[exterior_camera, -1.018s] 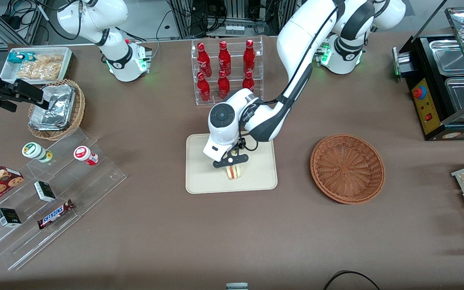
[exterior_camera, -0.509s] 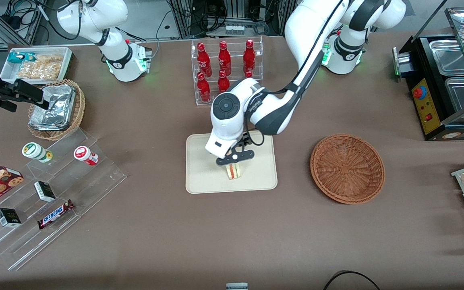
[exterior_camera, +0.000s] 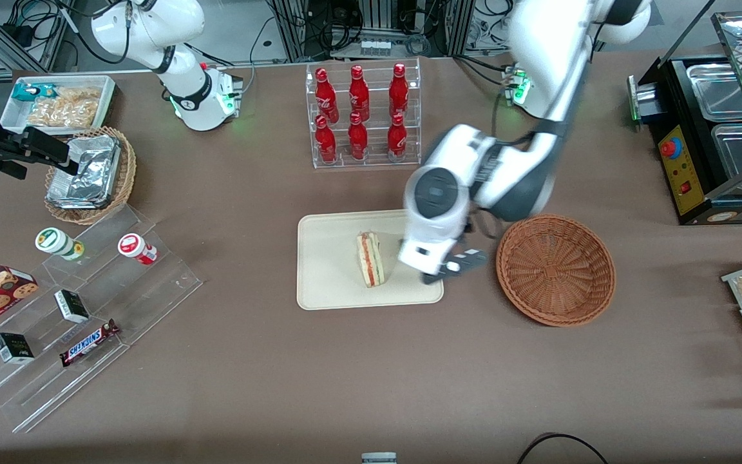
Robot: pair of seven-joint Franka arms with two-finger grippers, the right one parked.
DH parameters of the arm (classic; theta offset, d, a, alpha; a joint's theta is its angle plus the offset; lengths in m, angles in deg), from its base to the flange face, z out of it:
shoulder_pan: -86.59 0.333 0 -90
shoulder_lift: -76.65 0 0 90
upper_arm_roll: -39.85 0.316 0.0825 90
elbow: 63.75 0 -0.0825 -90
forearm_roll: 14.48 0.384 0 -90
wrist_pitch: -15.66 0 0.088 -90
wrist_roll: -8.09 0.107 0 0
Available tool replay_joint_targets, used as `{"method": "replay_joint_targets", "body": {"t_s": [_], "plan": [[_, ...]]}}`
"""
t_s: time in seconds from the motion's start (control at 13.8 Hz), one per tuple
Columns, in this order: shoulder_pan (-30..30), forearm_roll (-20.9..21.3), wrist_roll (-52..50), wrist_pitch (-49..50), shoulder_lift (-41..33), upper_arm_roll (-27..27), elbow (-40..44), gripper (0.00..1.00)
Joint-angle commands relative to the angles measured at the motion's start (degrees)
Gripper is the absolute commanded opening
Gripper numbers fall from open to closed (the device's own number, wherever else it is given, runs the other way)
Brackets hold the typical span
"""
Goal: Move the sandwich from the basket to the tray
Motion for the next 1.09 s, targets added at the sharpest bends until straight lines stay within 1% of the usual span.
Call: {"method": "replay_joint_targets", "body": {"t_s": [0.0, 0.15, 0.22, 0.36, 0.51, 0.58, 0.65, 0.8, 0.87, 1.02], "plan": [[5.3, -0.7, 9.3, 0.1, -9.3, -0.4, -10.8, 1.00], [9.6, -0.5, 15.7, 1.3, -14.6, -0.2, -15.6, 1.00], [12.3, -0.5, 21.0, 2.7, -17.1, -0.2, -17.1, 1.00], [15.8, 0.5, 25.8, 6.9, -20.4, -0.1, -17.6, 1.00], [19.6, 2.6, 28.0, 9.8, -24.1, -0.4, -17.9, 1.00], [22.2, 2.7, 31.7, 10.6, -26.2, -0.9, -18.4, 1.00], [24.5, 2.7, 35.1, 11.9, -27.2, -2.4, -18.2, 1.00], [30.2, 2.8, 36.8, 12.8, -28.6, -7.0, -18.0, 1.00], [31.5, 3.3, 36.9, 12.8, -29.1, -8.4, -18.2, 1.00], [32.0, 3.9, 37.0, 13.6, -30.2, -9.1, -18.1, 1.00]]}}
